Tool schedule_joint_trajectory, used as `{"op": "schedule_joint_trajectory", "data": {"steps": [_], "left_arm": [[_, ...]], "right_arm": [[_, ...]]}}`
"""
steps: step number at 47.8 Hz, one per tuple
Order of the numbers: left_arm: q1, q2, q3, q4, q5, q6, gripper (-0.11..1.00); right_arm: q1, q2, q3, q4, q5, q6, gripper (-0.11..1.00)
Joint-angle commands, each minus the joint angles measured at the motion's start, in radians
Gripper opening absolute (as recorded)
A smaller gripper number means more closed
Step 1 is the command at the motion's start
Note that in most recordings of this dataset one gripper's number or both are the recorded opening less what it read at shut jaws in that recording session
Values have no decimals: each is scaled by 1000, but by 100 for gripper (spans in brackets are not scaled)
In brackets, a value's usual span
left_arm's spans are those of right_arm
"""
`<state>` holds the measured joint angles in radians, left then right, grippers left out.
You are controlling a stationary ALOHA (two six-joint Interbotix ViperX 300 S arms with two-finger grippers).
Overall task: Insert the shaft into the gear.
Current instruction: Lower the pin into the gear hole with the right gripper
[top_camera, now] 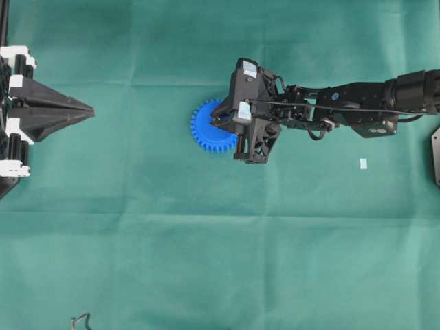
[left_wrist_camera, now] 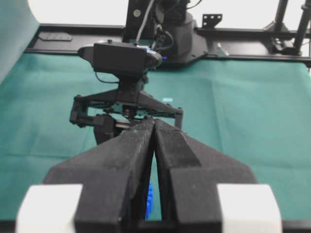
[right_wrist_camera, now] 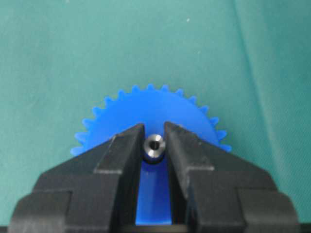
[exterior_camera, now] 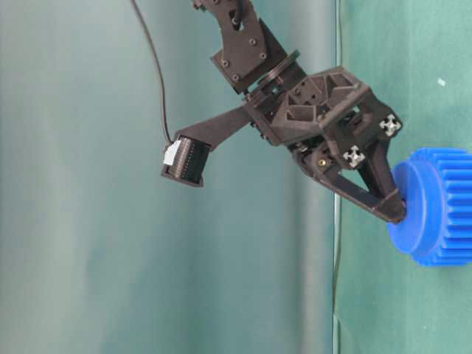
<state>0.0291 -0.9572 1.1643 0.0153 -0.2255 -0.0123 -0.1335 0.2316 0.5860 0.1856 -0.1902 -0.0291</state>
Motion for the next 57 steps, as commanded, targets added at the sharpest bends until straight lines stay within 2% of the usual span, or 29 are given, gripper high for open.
{"op": "schedule_joint_trajectory", "data": {"steps": [1, 25, 27, 32, 37, 41, 57], "left_arm": [[6, 5, -26, 3, -5, 0, 0], [8, 3, -26, 3, -6, 0, 0], [8, 3, -26, 2, -6, 0, 0], [8, 5, -26, 3, -5, 0, 0], [8, 6, -26, 3, -3, 0, 0], [8, 6, -26, 2, -2, 0, 0], [8, 8, -26, 3, 0, -2, 0]], "right_arm": [[-3, -2, -11, 2, -6, -2, 17], [-3, 2, -11, 12, 26, 15, 19], [-3, 2, -11, 12, 28, 20, 25], [-2, 2, -9, 12, 28, 25, 55], [-2, 2, -9, 12, 29, 25, 80], [0, 2, -9, 12, 29, 26, 95], [2, -58, -26, 12, 81, 26, 96]]}}
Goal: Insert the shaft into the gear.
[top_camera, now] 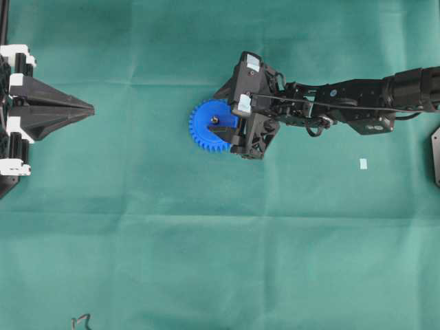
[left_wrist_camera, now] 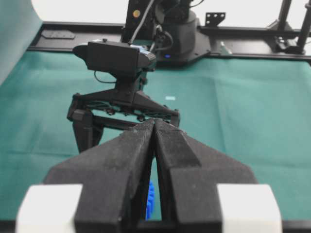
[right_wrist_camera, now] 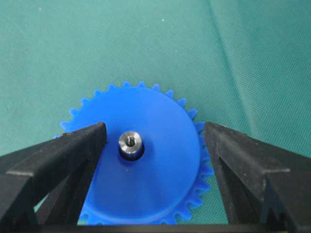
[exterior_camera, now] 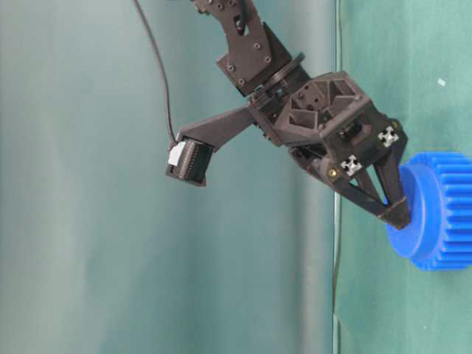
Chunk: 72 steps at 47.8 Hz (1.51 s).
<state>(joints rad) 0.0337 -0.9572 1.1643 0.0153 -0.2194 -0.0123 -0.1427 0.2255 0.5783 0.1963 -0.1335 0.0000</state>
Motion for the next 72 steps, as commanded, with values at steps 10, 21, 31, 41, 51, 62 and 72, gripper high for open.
{"op": "schedule_joint_trajectory", "data": {"steps": [10, 21, 31, 41, 51, 62, 72], "left_arm": [[3, 9, -26, 2, -5, -2, 0], [3, 9, -26, 2, -5, -3, 0], [3, 9, -26, 2, -5, -3, 0], [3, 8, -26, 2, -2, -3, 0], [3, 3, -26, 2, 14, -3, 0], [3, 2, -26, 2, 12, -2, 0], [3, 2, -26, 3, 9, -2, 0]], "right_arm": [[9, -195, -32, -5, 97, -8, 96], [9, -333, -23, -11, 118, -9, 96], [11, -353, -12, -12, 126, -8, 96], [9, -407, 29, -12, 126, -11, 96], [9, -560, 133, -14, 123, -12, 96], [9, -770, 267, -26, 129, -12, 96], [9, -954, 367, -41, 144, -12, 96]]}}
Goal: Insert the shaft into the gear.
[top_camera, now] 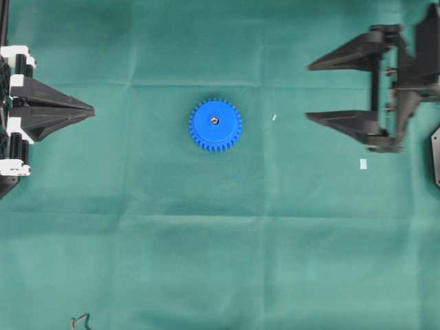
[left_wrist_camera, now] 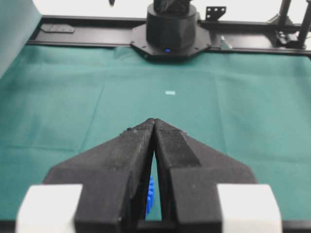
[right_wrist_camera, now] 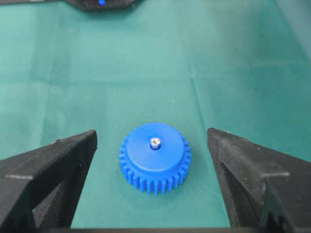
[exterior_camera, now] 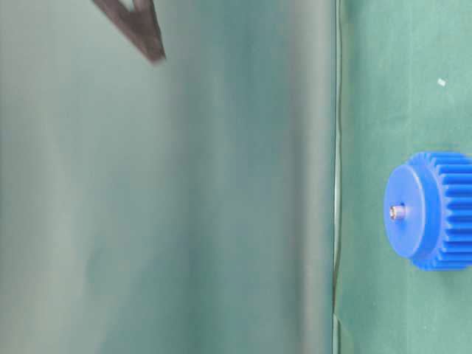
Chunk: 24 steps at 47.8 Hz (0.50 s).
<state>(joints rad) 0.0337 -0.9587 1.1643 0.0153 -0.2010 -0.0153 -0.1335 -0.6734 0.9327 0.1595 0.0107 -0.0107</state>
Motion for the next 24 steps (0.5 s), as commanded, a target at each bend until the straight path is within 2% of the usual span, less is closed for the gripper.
{"op": "schedule_joint_trajectory", "data": {"steps": [1, 11, 24], "left_arm": [[3, 3, -28, 3, -11, 2, 0], [3, 3, -26, 3, -12, 2, 0], [3, 3, -26, 3, -11, 2, 0]], "right_arm": [[0, -72, 21, -5, 0, -2, 96], [-9, -161, 91, -5, 0, -2, 96], [-12, -166, 126, -5, -5, -2, 96]]}}
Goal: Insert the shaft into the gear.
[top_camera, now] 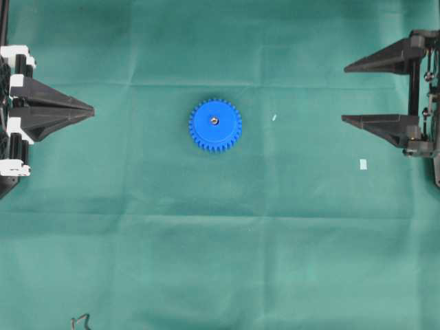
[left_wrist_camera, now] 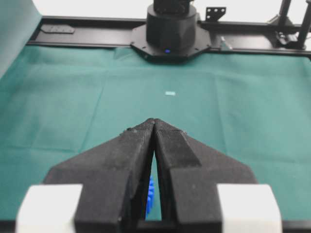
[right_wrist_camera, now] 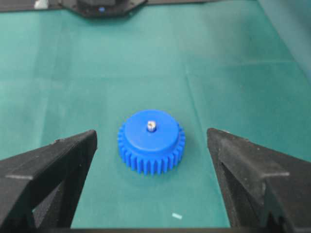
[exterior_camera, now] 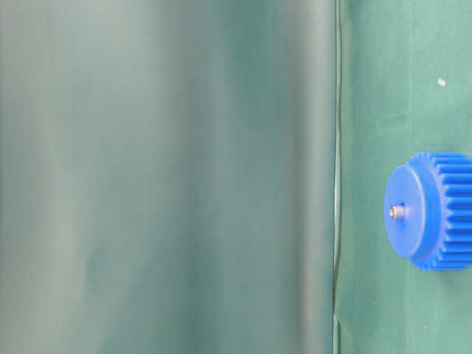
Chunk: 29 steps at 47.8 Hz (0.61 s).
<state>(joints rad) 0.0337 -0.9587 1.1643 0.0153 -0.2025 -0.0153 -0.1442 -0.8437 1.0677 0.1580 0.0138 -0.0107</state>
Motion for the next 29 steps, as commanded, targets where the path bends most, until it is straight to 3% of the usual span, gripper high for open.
{"op": "schedule_joint_trajectory", "data": {"steps": [1, 29], "left_arm": [[3, 3, -26, 2, -9, 2, 0], [3, 3, -26, 2, -6, 2, 0]], "right_arm": [[-2, 6, -9, -3, -8, -2, 96], [-2, 6, -11, -3, -26, -3, 96]]}}
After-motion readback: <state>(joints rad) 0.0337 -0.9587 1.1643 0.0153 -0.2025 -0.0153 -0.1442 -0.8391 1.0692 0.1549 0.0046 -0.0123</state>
